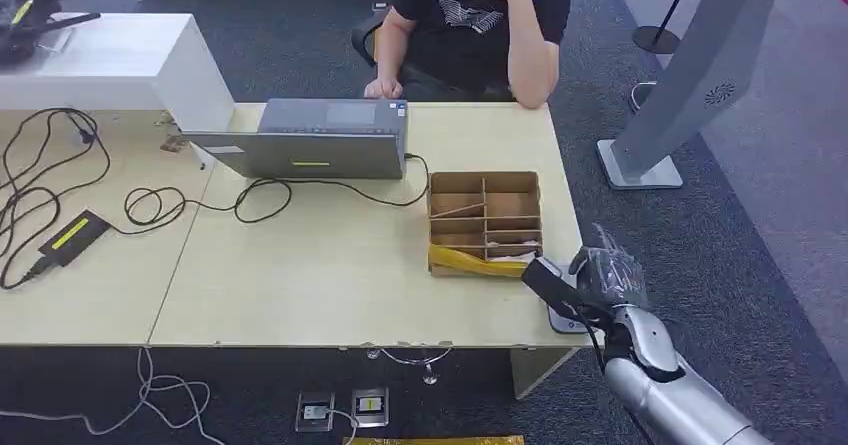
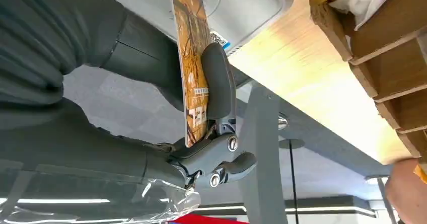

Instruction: Pass the card to the sensor for recognition and then transmit it.

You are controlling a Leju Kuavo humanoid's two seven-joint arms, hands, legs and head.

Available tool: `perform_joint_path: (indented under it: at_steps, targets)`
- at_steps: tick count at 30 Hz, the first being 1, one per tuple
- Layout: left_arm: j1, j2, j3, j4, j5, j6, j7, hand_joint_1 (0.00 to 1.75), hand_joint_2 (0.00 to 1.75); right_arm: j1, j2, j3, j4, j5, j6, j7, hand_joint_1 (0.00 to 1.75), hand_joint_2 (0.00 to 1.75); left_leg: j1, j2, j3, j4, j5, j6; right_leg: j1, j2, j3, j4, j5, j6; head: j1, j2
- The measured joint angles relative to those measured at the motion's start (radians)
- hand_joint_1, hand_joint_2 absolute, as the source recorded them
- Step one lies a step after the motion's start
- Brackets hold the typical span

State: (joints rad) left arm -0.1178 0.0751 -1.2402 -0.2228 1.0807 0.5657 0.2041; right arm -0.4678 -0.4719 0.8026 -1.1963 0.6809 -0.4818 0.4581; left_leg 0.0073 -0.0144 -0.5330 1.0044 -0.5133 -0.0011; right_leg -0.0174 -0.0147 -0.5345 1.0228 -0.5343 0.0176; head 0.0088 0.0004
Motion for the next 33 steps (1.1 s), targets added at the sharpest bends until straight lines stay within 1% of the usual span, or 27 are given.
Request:
perform_joint_path:
  at_steps: [6,13,19,23,27,28,30,33]
  targets:
    - [0.000,0.000,0.000,0.000,0.000,-0.001,0.000,0.00,0.00,-0.004,0.000,0.005,0.008,-0.004,-0.003,0.000,1.75,1.75,0.000,0.000,0.001,0.000,0.000,0.000,0.000,0.000,0.001,0.000,0.000,0.000,0.000,0.000]
    - [0.000,0.001,0.000,0.000,-0.002,-0.006,-0.003,0.00,0.00,-0.011,0.000,0.015,0.018,-0.039,-0.038,-0.002,1.75,1.75,0.000,0.000,0.002,0.000,0.000,0.000,0.000,0.000,0.002,0.000,0.000,0.000,0.000,0.000]
    - [0.000,0.002,0.000,0.000,-0.002,-0.012,-0.005,0.00,0.00,-0.024,-0.002,0.032,0.019,-0.040,-0.064,0.003,1.75,1.75,0.000,0.000,0.001,0.000,0.000,0.000,0.000,0.000,0.002,0.000,0.000,0.000,0.000,0.000]
    - [0.000,0.003,0.000,0.000,-0.003,-0.016,-0.013,0.00,0.00,-0.051,-0.010,0.043,0.000,-0.012,-0.083,0.015,1.75,1.75,0.000,0.000,0.001,0.000,0.000,0.000,0.000,0.000,0.001,0.000,0.000,0.000,0.000,0.000]
    - [0.000,0.003,0.000,0.000,-0.006,-0.022,-0.024,0.00,0.00,-0.109,-0.019,0.043,-0.049,0.073,-0.113,0.018,1.75,1.75,0.000,0.001,0.001,0.000,0.000,0.000,0.000,0.002,0.001,0.000,0.000,0.000,0.000,0.000]
    - [0.000,0.003,0.000,0.000,-0.006,-0.023,-0.027,0.00,0.00,-0.124,-0.021,0.043,-0.061,0.089,-0.098,0.028,1.75,1.75,0.000,0.001,0.001,0.000,0.000,0.000,0.000,0.002,0.001,0.000,0.000,0.000,0.001,0.000]
    - [0.000,0.003,0.000,0.000,-0.008,-0.031,-0.035,0.00,0.00,-0.156,-0.024,0.042,-0.097,0.127,-0.039,0.067,1.75,1.75,0.000,0.001,0.001,0.000,0.000,0.000,0.000,0.002,0.001,0.001,0.000,0.000,0.000,0.000]
    - [0.000,0.005,-0.001,0.000,-0.016,-0.044,-0.044,0.00,0.00,-0.212,-0.031,0.042,-0.159,0.175,0.018,0.090,1.75,1.75,0.000,0.001,0.001,0.000,0.000,0.000,0.000,0.003,0.001,0.001,0.000,0.000,0.000,0.000]
